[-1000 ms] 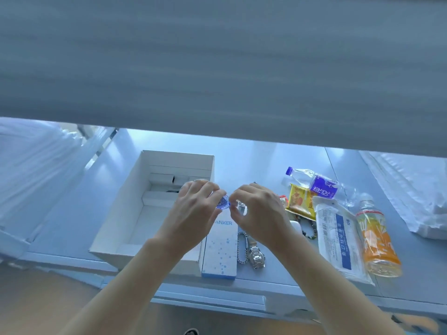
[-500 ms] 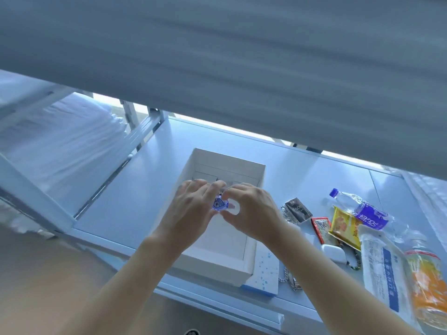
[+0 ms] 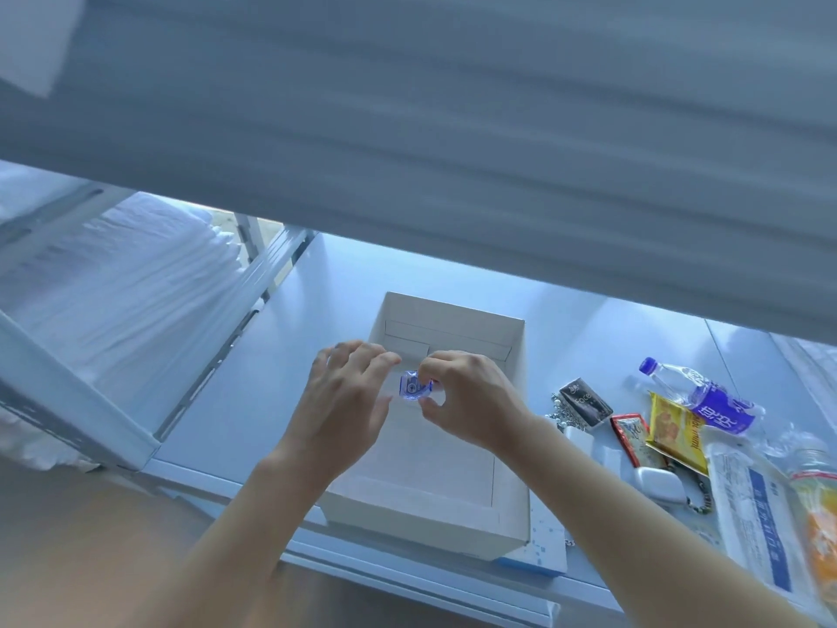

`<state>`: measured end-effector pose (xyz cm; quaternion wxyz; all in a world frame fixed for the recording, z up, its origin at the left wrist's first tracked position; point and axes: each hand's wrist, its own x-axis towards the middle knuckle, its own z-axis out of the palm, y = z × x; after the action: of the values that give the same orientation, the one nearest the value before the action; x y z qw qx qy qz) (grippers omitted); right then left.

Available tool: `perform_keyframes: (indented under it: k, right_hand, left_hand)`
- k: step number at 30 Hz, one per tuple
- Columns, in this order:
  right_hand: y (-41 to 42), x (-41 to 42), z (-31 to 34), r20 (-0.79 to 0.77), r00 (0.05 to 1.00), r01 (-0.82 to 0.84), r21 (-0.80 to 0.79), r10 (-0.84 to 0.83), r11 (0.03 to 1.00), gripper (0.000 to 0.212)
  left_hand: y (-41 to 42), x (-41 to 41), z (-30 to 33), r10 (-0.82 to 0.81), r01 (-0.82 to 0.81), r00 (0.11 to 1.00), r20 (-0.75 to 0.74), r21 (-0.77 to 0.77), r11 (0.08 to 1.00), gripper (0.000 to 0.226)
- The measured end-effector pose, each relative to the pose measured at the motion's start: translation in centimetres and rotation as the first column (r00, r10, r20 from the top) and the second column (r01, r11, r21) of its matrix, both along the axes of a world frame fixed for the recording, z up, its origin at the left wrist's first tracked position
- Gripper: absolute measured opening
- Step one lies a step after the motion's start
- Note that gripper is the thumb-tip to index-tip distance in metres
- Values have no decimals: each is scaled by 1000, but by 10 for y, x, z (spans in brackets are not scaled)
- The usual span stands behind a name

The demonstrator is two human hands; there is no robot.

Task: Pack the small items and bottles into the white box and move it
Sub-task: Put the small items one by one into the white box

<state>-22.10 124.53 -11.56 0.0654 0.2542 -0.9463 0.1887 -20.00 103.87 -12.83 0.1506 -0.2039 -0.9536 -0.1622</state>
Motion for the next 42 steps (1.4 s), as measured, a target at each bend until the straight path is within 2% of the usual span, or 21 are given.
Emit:
perform_keyframes:
  k: [9,14,19,29,36,42]
  right_hand:
    - [-17,-51,-12,80,996,7,261,-29,965,10]
    - [-28,-73,-29,47,998,13,316,-29,949,6]
    - [-36,-81,-42,16,1000,-15,318,11,948,13]
    - [-34,-82,-50,130,992,-34,261,-1,965,16]
    - [-31,-75,-46,207,978,-55,360,-22,931,24]
    - [-9,-60,-21,193,981,-86,401,7,912,31]
  left_hand:
    - [3,0,-2,183,-187,979,87,38,982,46]
    - [2,-1,-3,304,-316,943,138,79,945,46]
    - [4,-1,-3,284,-297,947,150,72,952,47]
    - [5,-1,-2,278,-291,948,155,70,954,49]
    - [5,1,0,271,-282,951,147,60,958,48]
    - [5,4,3,213,-218,973,85,62,974,47]
